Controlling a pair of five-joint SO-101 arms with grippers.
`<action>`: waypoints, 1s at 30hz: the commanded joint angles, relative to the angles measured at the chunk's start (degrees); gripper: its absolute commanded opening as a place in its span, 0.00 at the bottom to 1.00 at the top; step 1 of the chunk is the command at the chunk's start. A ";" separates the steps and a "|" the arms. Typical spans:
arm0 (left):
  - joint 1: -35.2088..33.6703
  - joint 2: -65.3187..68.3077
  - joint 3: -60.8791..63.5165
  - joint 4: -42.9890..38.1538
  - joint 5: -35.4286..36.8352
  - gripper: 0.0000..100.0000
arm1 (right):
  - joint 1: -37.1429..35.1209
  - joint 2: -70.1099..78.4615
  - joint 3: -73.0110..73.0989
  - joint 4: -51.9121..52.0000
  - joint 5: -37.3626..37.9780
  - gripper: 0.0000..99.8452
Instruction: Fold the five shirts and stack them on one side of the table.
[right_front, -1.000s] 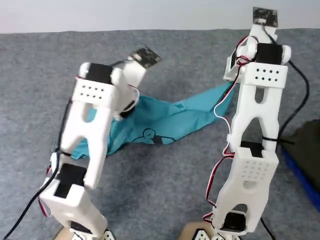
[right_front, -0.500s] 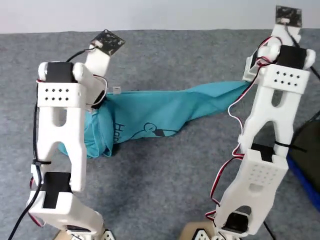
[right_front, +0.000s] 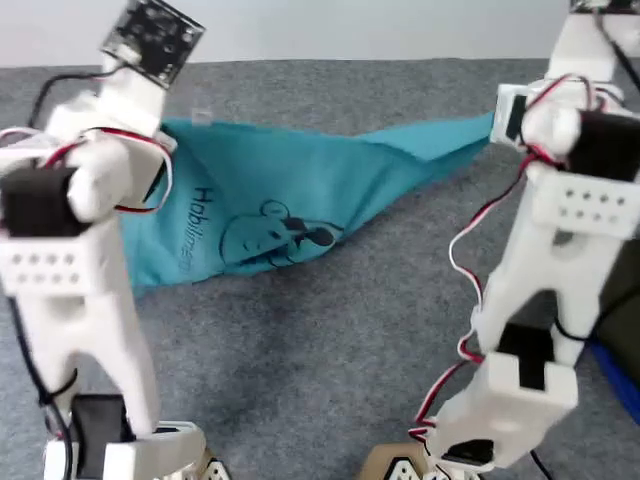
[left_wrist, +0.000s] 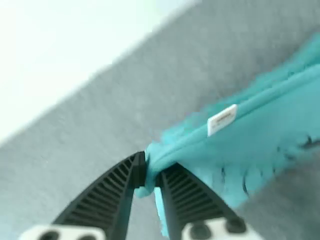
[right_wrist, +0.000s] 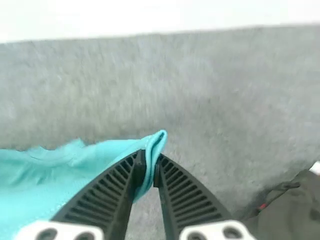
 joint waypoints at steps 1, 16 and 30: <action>-0.62 -3.96 -6.02 -2.37 -0.70 0.02 | -0.22 -8.31 -2.99 1.36 0.97 0.01; -0.26 -17.23 -10.68 -2.64 -0.44 0.02 | -0.22 -30.64 -2.99 -8.66 12.22 0.01; -0.62 -30.51 -10.15 -0.53 -0.35 0.02 | 0.57 -45.49 -2.99 -8.84 24.62 0.01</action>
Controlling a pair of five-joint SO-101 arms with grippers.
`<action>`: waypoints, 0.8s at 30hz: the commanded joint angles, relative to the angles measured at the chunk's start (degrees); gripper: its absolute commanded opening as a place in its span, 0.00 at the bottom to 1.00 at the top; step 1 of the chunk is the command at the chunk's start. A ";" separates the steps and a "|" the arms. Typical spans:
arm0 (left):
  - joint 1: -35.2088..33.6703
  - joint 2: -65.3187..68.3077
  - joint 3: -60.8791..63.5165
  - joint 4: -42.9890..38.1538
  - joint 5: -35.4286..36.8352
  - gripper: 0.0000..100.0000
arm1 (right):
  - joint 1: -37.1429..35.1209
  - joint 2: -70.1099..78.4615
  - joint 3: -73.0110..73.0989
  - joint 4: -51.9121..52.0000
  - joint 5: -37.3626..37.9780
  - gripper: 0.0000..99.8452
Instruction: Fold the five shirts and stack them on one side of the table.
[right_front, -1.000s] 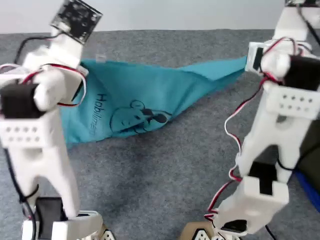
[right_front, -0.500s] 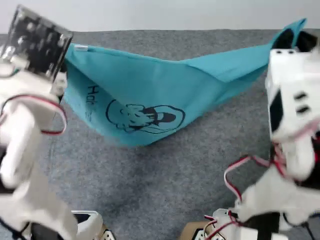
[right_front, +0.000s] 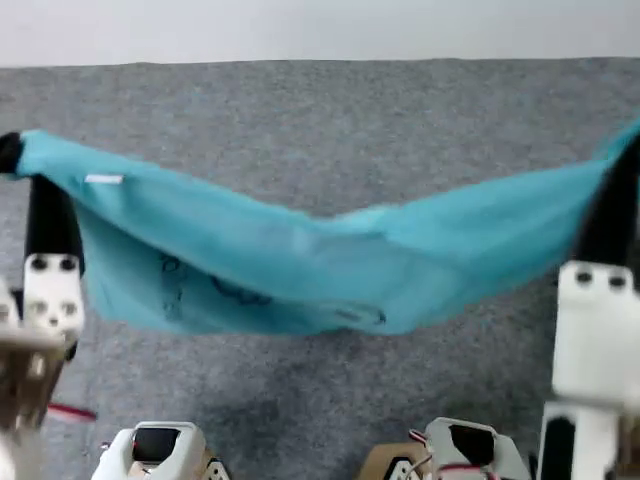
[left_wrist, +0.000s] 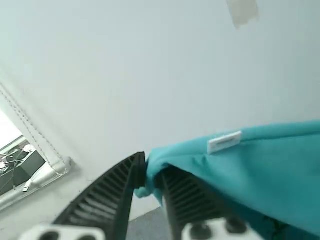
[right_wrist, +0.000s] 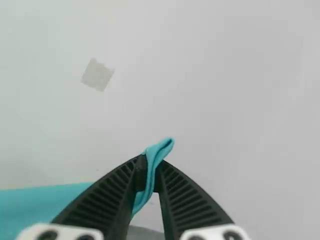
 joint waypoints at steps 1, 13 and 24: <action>-0.53 -1.76 -0.66 1.14 -0.35 0.02 | 1.54 -2.15 -1.23 -1.45 3.78 0.01; -0.53 -8.62 -0.66 2.81 -0.53 0.02 | 7.78 -9.01 -1.14 -7.96 7.82 0.01; -0.53 -23.12 15.52 2.64 -11.16 0.02 | 7.78 -11.74 -0.97 -11.30 14.77 0.01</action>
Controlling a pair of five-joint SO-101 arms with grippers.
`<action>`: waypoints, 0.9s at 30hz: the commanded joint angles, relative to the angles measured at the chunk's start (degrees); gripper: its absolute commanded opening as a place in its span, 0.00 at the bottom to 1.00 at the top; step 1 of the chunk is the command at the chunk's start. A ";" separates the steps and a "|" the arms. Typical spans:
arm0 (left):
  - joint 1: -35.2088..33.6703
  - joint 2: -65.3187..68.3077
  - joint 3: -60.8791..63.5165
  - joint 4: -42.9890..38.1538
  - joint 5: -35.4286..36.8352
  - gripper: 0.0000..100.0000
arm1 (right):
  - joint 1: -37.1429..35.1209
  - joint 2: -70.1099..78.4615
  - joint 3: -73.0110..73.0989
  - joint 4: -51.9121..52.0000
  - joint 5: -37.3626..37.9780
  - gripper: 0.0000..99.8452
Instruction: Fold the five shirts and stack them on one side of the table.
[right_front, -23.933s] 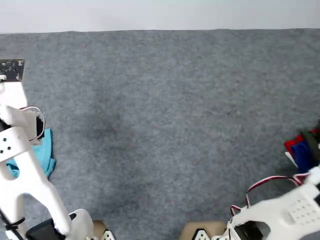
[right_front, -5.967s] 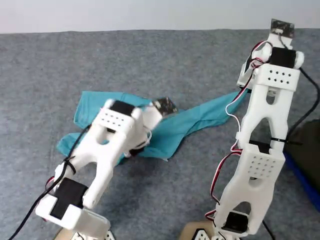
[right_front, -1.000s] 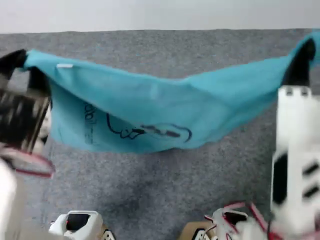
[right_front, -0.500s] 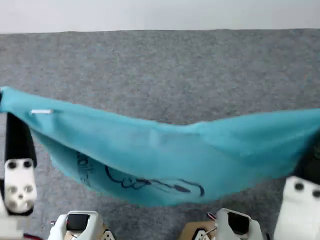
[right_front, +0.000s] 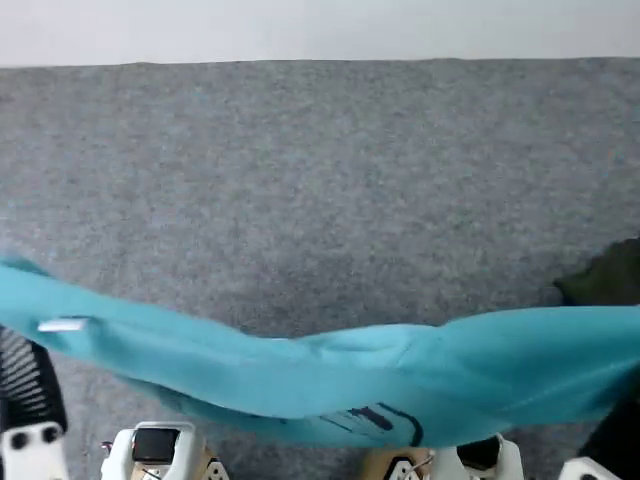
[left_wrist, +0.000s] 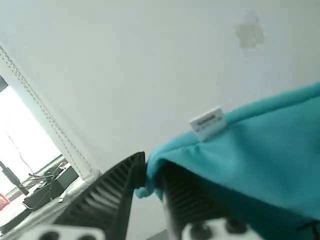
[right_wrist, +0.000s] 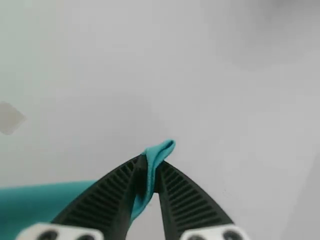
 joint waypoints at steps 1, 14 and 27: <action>-0.53 -5.36 8.04 0.70 -6.86 0.02 | 0.57 0.22 0.09 -1.01 1.14 0.01; -0.53 -16.09 26.95 -1.93 -10.73 0.01 | 0.57 2.15 3.69 1.80 0.79 0.01; -7.65 -16.00 61.49 -28.84 -11.08 0.01 | 0.31 9.27 21.36 1.01 -7.56 0.01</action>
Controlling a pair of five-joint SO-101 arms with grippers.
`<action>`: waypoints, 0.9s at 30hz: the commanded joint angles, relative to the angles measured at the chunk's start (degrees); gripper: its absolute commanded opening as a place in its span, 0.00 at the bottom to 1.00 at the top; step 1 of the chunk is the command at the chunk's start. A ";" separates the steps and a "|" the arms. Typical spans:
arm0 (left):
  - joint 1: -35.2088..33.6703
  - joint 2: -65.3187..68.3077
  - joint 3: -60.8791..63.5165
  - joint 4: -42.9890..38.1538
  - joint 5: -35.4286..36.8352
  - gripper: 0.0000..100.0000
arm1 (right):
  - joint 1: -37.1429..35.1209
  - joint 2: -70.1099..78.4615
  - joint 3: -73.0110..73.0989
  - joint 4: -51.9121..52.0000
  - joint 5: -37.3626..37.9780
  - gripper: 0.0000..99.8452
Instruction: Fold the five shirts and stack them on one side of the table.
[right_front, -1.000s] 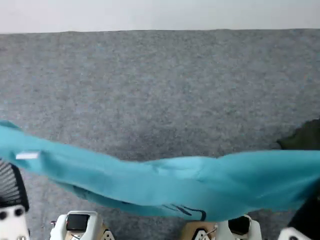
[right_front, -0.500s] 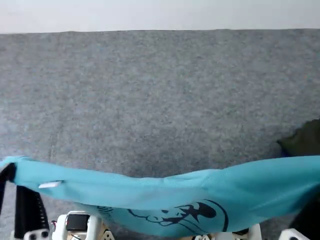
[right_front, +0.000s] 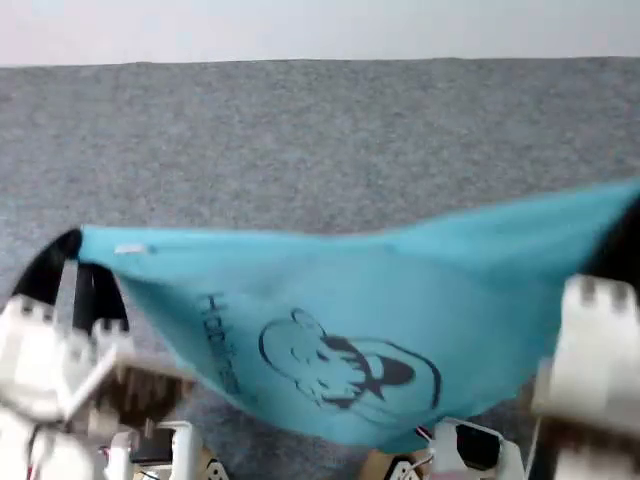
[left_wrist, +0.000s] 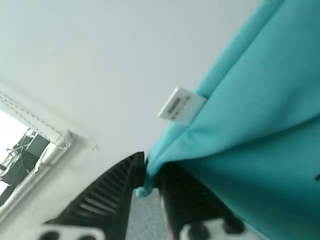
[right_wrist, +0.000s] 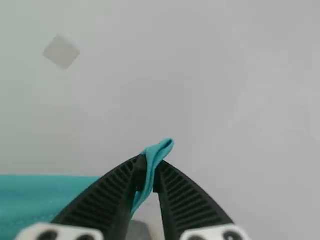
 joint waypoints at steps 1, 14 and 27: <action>-2.64 0.35 12.00 -13.54 -0.88 0.01 | 0.22 5.58 4.57 -1.54 -3.08 0.01; -2.20 0.62 49.45 -54.33 -5.45 0.01 | -4.44 24.48 19.34 -19.38 -11.78 0.01; -2.29 30.59 38.29 -66.99 -5.27 0.01 | -7.25 36.88 19.52 -27.91 -14.07 0.01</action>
